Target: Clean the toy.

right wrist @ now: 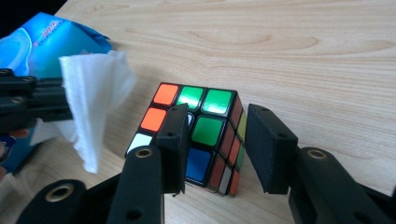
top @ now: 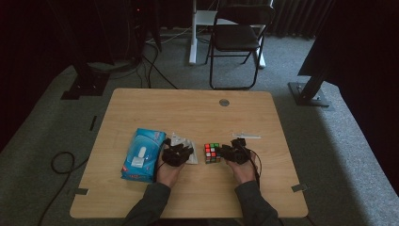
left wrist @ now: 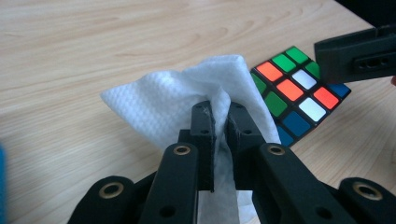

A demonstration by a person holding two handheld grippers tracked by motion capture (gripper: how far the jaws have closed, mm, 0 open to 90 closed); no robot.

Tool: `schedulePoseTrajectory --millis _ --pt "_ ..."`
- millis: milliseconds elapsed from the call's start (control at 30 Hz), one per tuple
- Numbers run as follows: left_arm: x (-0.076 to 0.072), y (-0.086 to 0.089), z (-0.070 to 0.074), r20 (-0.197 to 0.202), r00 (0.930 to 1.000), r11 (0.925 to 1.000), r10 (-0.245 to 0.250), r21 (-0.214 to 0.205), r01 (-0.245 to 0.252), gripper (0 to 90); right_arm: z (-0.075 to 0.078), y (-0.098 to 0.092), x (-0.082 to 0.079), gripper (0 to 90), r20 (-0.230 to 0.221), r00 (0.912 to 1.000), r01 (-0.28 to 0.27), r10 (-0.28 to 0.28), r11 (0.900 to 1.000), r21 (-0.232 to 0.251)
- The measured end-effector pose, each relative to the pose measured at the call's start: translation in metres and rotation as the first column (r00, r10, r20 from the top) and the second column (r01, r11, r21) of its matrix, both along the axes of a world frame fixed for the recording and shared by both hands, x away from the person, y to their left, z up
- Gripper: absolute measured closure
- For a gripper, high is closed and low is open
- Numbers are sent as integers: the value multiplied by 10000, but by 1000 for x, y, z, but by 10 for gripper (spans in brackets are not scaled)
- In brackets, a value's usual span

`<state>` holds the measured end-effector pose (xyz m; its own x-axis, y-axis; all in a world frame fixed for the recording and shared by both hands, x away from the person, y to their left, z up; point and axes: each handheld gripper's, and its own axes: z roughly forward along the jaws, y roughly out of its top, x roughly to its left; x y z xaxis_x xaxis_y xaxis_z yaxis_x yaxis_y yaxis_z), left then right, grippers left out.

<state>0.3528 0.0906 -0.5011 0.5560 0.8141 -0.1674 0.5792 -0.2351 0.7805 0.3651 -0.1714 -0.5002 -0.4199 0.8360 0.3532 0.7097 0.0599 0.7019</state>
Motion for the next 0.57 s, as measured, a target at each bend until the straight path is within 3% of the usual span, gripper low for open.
schedulePoseTrajectory --millis 167,367,567 --pt "-2 14 3 7 9997 9993 258 -255 -258 830 3 -6 -1 581 166 9997 167 -166 9998 -48" --pt "-3 12 3 51 9998 9995 210 -239 -209 830 6 -12 -3 575 427 9983 402 -386 9985 -377" --pt "-2 13 4 30 9997 9991 262 -333 -261 830 8 -17 -2 565 488 9974 544 -524 9977 -408"
